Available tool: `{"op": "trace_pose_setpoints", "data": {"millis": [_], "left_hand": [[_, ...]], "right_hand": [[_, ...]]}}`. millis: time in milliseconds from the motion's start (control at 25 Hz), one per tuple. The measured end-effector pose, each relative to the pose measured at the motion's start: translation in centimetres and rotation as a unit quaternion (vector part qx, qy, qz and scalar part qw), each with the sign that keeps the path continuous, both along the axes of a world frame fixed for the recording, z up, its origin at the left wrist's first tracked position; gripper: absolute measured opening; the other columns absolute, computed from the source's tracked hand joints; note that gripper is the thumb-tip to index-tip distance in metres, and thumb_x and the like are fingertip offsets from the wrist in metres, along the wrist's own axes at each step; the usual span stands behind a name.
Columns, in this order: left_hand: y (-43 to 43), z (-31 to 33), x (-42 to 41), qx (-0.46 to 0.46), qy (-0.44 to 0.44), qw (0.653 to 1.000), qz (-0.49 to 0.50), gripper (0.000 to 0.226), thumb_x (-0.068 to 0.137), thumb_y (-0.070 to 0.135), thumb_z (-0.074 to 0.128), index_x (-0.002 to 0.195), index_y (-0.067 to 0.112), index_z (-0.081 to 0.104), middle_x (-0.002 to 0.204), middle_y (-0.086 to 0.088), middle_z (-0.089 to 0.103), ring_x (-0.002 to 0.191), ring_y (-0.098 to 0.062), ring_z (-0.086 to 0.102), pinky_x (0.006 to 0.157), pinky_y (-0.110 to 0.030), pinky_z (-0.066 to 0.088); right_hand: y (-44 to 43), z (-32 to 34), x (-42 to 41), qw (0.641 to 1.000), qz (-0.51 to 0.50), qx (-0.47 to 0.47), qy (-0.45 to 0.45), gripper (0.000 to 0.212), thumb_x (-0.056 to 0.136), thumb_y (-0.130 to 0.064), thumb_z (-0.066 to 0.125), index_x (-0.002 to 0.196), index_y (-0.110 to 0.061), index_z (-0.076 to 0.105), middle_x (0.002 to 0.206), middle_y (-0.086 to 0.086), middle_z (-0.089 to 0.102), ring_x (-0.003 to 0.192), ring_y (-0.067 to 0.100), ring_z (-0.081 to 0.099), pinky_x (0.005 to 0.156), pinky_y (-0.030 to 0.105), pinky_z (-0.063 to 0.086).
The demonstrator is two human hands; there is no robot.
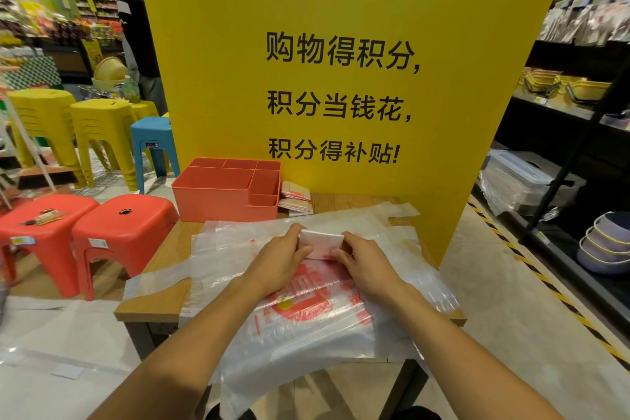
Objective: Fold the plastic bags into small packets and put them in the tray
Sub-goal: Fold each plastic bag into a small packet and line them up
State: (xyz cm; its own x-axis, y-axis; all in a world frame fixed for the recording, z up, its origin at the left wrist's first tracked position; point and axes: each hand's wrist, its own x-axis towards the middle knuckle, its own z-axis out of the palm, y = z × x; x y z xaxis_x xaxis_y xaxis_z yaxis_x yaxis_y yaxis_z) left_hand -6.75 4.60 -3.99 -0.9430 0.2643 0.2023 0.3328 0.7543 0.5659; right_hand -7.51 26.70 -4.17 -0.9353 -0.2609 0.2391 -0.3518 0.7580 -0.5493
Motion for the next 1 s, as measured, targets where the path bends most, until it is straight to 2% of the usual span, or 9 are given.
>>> {"op": "trace_pose_setpoints", "data": {"millis": [80,160,320,400,520,640,760,880,1000], "left_hand": [[0.1,-0.5,-0.2,0.026,0.003,0.999,0.021,0.030,0.106,0.037,0.054,0.129,0.025,0.041,0.086,0.002,0.067,0.079,-0.020,0.064,0.074,-0.049,0.055],[0.3,-0.7,-0.4,0.049,0.006,0.998,0.033,0.044,0.105,0.032,0.057,0.142,0.025,0.035,0.080,0.006,0.064,0.078,-0.017,0.064,0.074,-0.048,0.054],[0.5,-1.0,-1.1,0.079,-0.001,0.996,0.046,0.050,0.104,0.030,0.059,0.146,0.030,0.033,0.078,0.004,0.063,0.075,-0.016,0.063,0.075,-0.050,0.055],[0.6,-1.2,-1.2,0.083,0.000,0.996,0.043,0.058,0.103,0.029,0.060,0.151,0.037,0.028,0.078,0.003,0.063,0.076,-0.016,0.063,0.079,-0.050,0.055],[0.7,-1.4,-1.2,0.075,-0.007,0.996,0.042,0.077,0.101,0.028,0.065,0.160,0.046,0.020,0.099,0.004,0.061,0.089,-0.016,0.062,0.087,-0.040,0.054],[0.5,-1.9,-1.7,0.046,-0.002,0.998,0.051,0.057,0.099,0.030,0.068,0.151,0.036,0.047,0.121,0.005,0.049,0.105,-0.017,0.057,0.101,-0.040,0.050],[0.6,-2.4,-2.0,0.016,0.010,0.999,0.047,0.036,0.100,0.028,0.067,0.136,0.028,0.067,0.131,0.002,0.053,0.121,-0.019,0.056,0.106,-0.035,0.046],[0.7,-2.6,-2.3,-0.041,0.028,0.998,0.035,0.035,0.103,0.028,0.061,0.137,0.024,0.068,0.144,-0.002,0.053,0.132,-0.022,0.051,0.110,-0.033,0.042],[0.8,-2.8,-2.6,-0.084,0.044,0.995,0.026,0.035,0.106,0.027,0.056,0.139,0.025,0.066,0.155,-0.005,0.049,0.137,-0.027,0.045,0.113,-0.033,0.038]], "right_hand": [[-0.4,-0.1,0.0,1.000,-0.028,-0.014,-0.002,0.010,0.102,-0.040,0.058,0.098,-0.031,0.058,0.092,-0.010,0.069,0.085,0.013,0.064,0.074,0.042,0.055],[-0.8,-0.1,-0.2,0.999,-0.039,-0.029,-0.012,0.009,0.102,-0.039,0.058,0.099,-0.031,0.061,0.093,-0.012,0.070,0.085,0.012,0.065,0.076,0.042,0.056],[-1.1,-0.2,-0.8,0.994,-0.075,-0.065,-0.046,0.016,0.101,-0.039,0.062,0.088,-0.029,0.061,0.080,-0.010,0.070,0.075,0.009,0.067,0.068,0.040,0.056],[-1.1,-0.3,-0.9,0.991,-0.087,-0.082,-0.064,0.011,0.099,-0.038,0.066,0.101,-0.030,0.058,0.082,-0.010,0.069,0.075,0.010,0.066,0.062,0.033,0.049],[-1.2,-0.7,-1.2,0.991,-0.094,-0.070,-0.065,0.043,0.097,-0.041,0.068,0.134,-0.029,0.049,0.094,-0.005,0.072,0.088,0.017,0.067,0.068,0.033,0.046],[-1.6,-1.0,-1.4,0.991,-0.104,-0.048,-0.066,0.058,0.097,-0.041,0.068,0.147,-0.025,0.043,0.113,0.001,0.073,0.106,0.024,0.067,0.080,0.038,0.051],[-1.9,-1.0,-1.3,0.992,-0.122,0.031,-0.017,0.051,0.097,-0.039,0.067,0.143,-0.024,0.051,0.134,0.001,0.060,0.126,0.024,0.054,0.095,0.040,0.050],[-2.1,-1.1,-1.4,0.991,-0.082,0.101,0.032,0.034,0.100,-0.033,0.062,0.132,-0.023,0.068,0.160,0.002,0.042,0.146,0.026,0.036,0.109,0.043,0.043],[-2.2,-0.9,-1.6,0.993,-0.021,0.117,0.023,0.028,0.102,-0.035,0.059,0.121,-0.024,0.076,0.152,0.000,0.055,0.138,0.025,0.051,0.108,0.040,0.046]]}}
